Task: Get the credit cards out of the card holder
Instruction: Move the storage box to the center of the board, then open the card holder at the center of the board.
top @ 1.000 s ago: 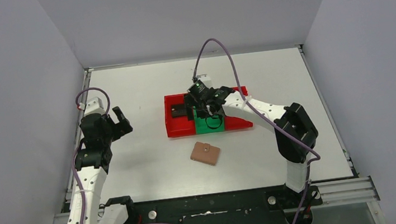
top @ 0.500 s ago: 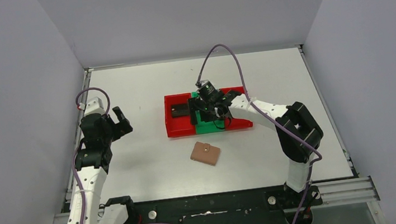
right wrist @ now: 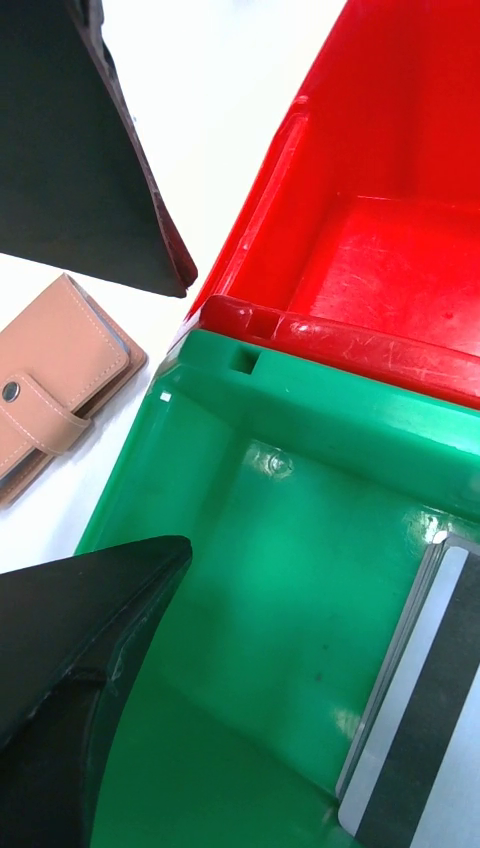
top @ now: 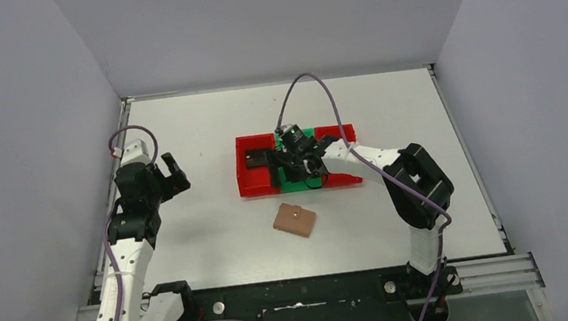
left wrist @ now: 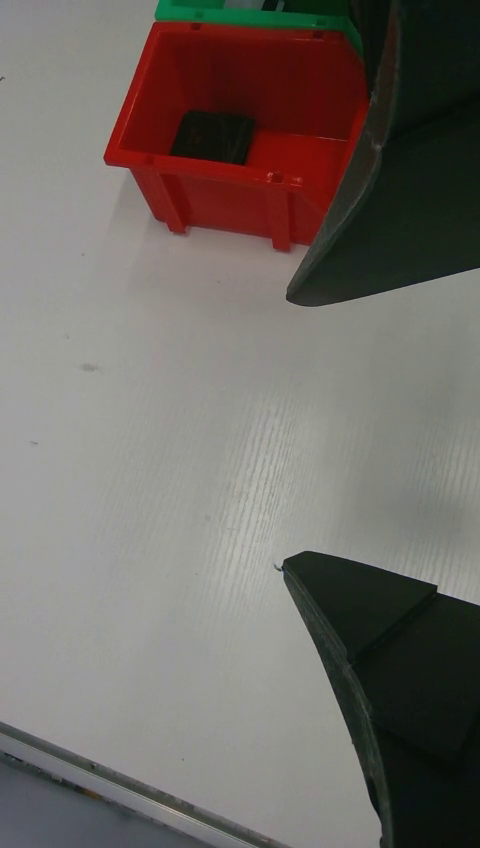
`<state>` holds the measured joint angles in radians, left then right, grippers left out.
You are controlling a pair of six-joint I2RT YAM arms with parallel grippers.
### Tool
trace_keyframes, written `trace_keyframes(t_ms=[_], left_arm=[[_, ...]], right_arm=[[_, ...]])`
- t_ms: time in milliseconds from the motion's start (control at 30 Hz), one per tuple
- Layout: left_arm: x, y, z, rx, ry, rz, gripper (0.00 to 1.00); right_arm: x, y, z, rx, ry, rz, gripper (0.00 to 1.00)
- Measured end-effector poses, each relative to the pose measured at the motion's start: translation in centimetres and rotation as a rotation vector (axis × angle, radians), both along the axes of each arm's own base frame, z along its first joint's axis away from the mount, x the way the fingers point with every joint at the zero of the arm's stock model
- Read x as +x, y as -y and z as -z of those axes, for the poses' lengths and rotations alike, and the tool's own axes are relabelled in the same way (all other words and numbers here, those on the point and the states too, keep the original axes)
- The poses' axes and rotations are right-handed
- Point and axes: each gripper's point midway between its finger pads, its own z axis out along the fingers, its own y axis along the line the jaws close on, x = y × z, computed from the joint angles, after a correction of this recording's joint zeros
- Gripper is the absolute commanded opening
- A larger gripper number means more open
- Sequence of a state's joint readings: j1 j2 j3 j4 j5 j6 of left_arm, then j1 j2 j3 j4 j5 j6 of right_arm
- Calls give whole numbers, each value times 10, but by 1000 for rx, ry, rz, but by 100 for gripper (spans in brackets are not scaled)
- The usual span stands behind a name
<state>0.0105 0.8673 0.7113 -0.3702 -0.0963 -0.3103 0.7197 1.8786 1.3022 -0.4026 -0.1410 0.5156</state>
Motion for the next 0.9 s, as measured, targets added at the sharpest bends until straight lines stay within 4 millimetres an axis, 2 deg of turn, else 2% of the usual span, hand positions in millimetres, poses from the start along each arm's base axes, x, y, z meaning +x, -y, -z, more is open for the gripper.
trace_keyframes(t_ms=[300,500,600,767,833,900], left_arm=[[0,0,0,0,0,1,97],[0,1,0,-2,0,3,98],[0,1,0,-2,0,3,98],[0,1,0,-2,0,3,98],[0,1,0,-2,-1,3,97],[0,1,0,-2,-1,4,97]], right_arm=[[-9,-10,3,15,-4,3,95],[-15,-4,3,-54,21,0,96],[-18,-1,-12,-78,72,-11,96],[-31,3,-59,-6,208,-33,92],[-39,6,-69,35,256,-43,91],[-50,9,-65,51,271,-56,89]])
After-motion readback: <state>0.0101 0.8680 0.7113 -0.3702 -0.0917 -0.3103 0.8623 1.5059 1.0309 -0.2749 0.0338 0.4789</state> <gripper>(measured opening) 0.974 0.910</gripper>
